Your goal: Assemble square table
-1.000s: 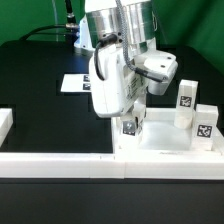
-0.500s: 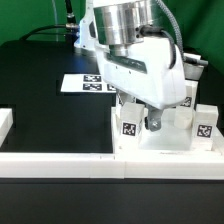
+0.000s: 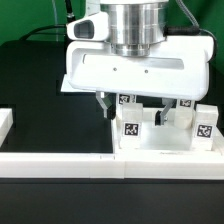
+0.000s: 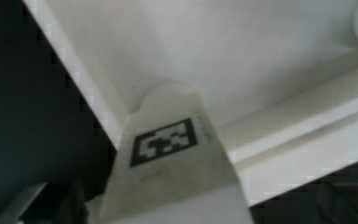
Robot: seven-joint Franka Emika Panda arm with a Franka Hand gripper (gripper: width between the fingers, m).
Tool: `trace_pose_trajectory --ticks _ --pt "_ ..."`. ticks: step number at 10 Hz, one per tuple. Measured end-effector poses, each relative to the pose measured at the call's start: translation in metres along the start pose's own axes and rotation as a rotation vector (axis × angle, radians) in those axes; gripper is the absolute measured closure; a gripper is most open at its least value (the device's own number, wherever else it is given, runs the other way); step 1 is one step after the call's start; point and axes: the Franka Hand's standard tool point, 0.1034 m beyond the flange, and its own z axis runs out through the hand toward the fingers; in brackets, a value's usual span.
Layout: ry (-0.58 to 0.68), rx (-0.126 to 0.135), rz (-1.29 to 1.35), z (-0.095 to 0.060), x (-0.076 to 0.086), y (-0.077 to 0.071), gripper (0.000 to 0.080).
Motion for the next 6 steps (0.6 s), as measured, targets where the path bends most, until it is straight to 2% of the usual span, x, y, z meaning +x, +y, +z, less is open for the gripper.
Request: trace_pose_trajectory --ticks 2,4,5,6 --pt "0.001 0.0 0.024 0.0 0.0003 0.0006 0.015" --pt "0.001 0.0 0.096 0.0001 0.0003 0.0006 0.0423" --pt "0.001 0.0 0.165 0.0002 0.0002 0.0007 0.0423" --pt "0.001 -0.002 0.252 0.0004 0.0006 0.0027 0.0507"
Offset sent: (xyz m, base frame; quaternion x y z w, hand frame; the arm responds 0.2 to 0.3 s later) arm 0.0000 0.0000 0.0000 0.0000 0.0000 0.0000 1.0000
